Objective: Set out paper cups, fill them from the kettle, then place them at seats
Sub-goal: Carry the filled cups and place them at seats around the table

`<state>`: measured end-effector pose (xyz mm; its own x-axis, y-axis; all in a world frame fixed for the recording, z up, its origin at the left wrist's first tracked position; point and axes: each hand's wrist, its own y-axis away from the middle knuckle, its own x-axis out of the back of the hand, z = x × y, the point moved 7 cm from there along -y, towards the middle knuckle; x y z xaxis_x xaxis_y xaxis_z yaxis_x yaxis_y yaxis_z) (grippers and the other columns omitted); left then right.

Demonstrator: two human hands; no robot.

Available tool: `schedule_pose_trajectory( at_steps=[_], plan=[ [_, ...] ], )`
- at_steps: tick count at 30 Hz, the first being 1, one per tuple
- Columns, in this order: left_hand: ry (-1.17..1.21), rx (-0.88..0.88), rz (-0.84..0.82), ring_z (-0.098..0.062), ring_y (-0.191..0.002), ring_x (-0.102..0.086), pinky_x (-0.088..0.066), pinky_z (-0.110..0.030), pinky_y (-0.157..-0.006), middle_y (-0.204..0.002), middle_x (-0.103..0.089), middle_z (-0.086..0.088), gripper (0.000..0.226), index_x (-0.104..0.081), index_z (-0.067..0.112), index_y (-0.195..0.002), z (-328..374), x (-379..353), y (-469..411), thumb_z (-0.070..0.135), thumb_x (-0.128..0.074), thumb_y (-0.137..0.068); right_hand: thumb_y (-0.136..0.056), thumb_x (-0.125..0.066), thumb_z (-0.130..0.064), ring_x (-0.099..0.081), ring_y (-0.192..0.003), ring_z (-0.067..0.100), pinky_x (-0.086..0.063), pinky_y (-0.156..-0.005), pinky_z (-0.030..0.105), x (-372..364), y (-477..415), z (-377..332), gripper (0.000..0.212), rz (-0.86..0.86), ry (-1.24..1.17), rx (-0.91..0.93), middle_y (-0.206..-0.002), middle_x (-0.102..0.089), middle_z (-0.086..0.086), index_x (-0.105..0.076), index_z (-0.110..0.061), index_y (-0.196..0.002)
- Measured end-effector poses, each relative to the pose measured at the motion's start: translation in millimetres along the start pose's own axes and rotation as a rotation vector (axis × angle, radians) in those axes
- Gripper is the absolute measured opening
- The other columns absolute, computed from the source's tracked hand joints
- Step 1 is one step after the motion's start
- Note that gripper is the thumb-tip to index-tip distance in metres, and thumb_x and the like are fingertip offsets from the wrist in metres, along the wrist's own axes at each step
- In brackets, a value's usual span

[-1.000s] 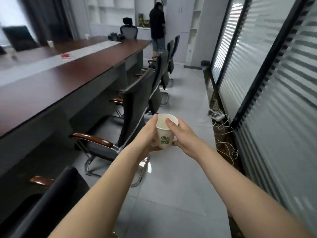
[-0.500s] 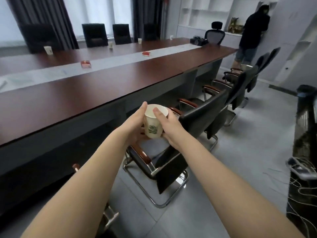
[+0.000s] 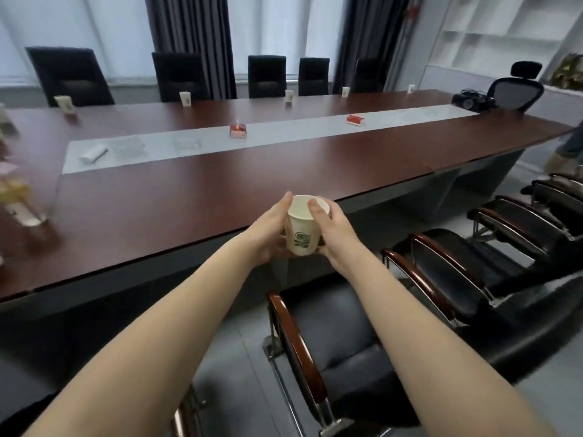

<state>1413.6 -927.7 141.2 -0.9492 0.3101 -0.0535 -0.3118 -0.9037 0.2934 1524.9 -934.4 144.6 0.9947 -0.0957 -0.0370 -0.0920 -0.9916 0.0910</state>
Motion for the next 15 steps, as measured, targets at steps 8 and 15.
schedule_pose_trajectory(
  at_steps=[8, 15],
  plan=[
    [0.097, 0.013, 0.111, -0.028, -0.099, -0.065, -0.056, -0.040, -0.082, -0.111, -0.065, -0.008, 0.040, -0.058, 0.036, -0.104, 20.5, 55.0, -89.3, 0.062, -0.029, -0.095, -0.098, -0.045, -0.043, -0.056, -0.112, 0.023, -0.048, -0.096, 0.055, -36.1, -113.4, -1.6, 0.026, -0.101, -0.014, -0.021, -0.113, -0.059, -0.005, -0.049, -0.029, -0.119],
    [0.133, -0.009, 0.251, -0.019, -0.076, -0.071, -0.057, -0.042, -0.084, -0.094, -0.070, -0.002, 0.038, -0.058, 0.034, -0.106, 31.6, 104.3, -189.6, 0.057, -0.029, -0.098, -0.098, -0.042, -0.044, -0.058, -0.113, 0.025, -0.050, -0.093, 0.049, -60.0, -228.5, 12.0, 0.016, -0.194, -0.022, -0.040, -0.118, -0.061, -0.002, -0.052, -0.036, -0.107]
  ],
)
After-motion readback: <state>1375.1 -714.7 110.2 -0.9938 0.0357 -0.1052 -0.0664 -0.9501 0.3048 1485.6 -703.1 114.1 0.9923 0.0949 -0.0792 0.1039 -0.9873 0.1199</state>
